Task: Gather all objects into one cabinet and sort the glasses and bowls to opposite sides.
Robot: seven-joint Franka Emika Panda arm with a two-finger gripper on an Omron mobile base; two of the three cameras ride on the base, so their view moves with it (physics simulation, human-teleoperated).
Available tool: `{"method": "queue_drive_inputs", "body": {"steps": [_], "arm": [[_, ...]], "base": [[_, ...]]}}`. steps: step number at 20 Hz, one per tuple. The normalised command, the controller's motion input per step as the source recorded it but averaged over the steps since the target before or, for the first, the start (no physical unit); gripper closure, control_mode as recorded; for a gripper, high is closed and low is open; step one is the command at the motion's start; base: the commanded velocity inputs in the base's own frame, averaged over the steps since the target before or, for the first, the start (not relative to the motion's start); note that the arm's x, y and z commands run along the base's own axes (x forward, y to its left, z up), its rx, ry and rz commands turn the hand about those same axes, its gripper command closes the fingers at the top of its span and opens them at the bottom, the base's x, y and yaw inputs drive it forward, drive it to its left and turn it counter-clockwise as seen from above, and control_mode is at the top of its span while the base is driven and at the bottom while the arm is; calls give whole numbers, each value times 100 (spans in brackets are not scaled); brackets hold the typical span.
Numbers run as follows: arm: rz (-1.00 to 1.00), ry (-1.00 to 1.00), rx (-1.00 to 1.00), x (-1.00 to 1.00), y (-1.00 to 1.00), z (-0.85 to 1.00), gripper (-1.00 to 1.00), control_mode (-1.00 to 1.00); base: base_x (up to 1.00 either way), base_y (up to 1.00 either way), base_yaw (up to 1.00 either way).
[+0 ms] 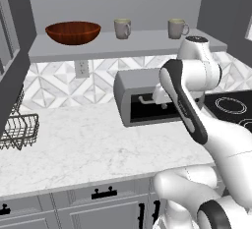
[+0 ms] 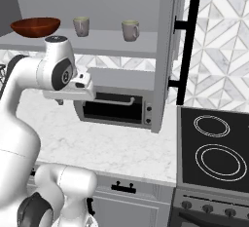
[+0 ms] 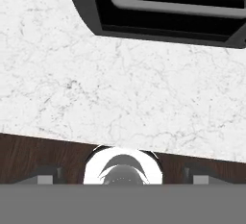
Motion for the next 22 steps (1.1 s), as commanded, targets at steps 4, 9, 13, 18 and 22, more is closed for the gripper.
{"method": "queue_drive_inputs", "body": {"steps": [4, 9, 13, 18, 22], "arm": [[-1, 1, 0, -53, -2, 0, -100, -100], [-2, -9, 2, -56, 0, 23, -100, -100], [-3, -15, 2, -60, 0, 44, -100, -100], [-5, -14, 3, -46, -5, 50, -100, -100], [-8, -1, 1, -16, -16, 27, -100, -100]], "base": [[0, 0, 0], [0, 0, 0], [0, 0, 0], [0, 0, 0], [0, 0, 0]]}}
